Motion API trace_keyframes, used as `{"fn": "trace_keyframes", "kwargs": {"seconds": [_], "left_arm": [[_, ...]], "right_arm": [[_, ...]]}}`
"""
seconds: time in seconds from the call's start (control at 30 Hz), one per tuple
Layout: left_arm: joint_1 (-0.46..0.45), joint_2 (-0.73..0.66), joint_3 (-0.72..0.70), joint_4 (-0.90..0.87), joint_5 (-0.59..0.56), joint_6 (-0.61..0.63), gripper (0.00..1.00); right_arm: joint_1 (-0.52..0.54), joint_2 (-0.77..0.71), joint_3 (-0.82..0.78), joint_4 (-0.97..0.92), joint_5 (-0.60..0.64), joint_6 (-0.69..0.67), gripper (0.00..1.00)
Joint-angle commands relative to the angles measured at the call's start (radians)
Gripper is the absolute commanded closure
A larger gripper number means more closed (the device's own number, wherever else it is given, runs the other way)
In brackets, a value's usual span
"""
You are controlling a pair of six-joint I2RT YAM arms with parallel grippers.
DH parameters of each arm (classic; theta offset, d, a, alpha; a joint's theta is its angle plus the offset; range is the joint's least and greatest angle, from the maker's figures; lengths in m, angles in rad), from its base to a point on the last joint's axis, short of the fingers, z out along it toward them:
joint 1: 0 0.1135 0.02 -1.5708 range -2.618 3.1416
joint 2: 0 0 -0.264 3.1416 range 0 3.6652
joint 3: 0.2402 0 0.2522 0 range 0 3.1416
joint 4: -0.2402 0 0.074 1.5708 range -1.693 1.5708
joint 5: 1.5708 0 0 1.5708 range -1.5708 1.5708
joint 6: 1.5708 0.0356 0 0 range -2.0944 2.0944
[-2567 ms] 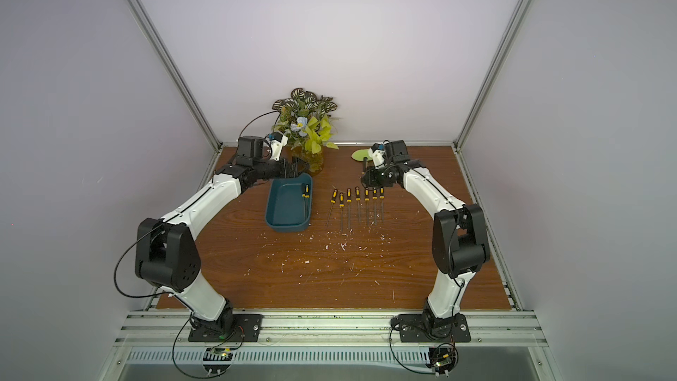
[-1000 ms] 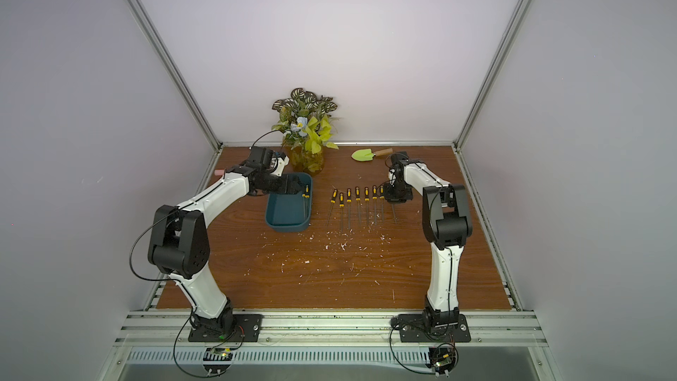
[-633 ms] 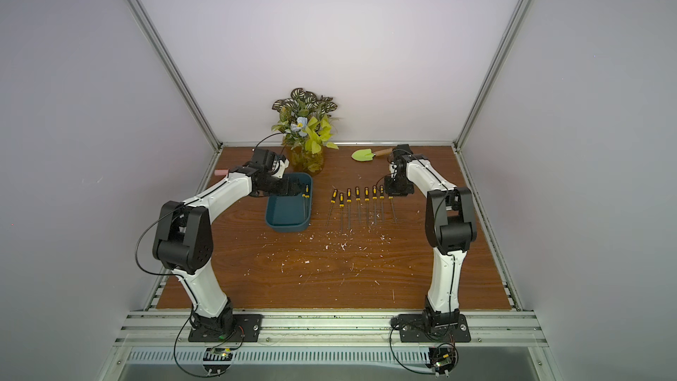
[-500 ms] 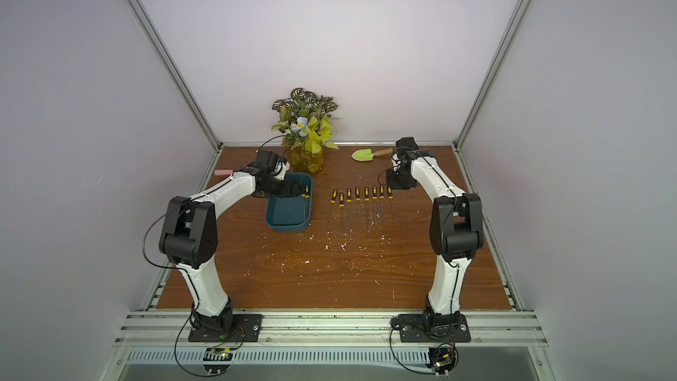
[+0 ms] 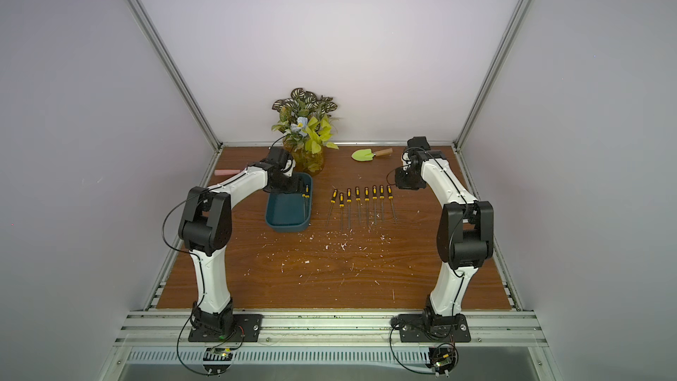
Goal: Take the file tool out of the storage box
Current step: Pick up the file tool from the storage box.
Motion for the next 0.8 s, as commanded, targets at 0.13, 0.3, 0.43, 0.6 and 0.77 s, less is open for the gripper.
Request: {"fn": "trace_keyframes", "kwargs": {"seconds": [0.13,0.3,0.43,0.6,0.77], "left_arm": [[-0.029,0.053,0.047,-0.051,-0.083,-0.012,0.31],[-0.035,0.071,0.048,-0.059,-0.119,-0.011,0.35],[-0.041,0.082,0.049,-0.059,-0.145,-0.01,0.38],[-0.046,0.098,0.048,-0.073,-0.173,-0.002,0.42],[-0.046,0.102,0.035,-0.078,-0.191,0.006,0.49]], "right_arm": [[-0.019,-0.072,-0.018,0.0,-0.038,-0.018,0.75],[-0.026,-0.084,-0.032,0.002,-0.042,-0.022,0.75],[-0.031,-0.091,-0.036,0.003,-0.046,-0.023,0.75],[-0.031,-0.096,-0.029,0.002,-0.05,-0.019,0.75],[-0.032,-0.098,-0.026,0.002,-0.054,-0.018,0.75]]}}
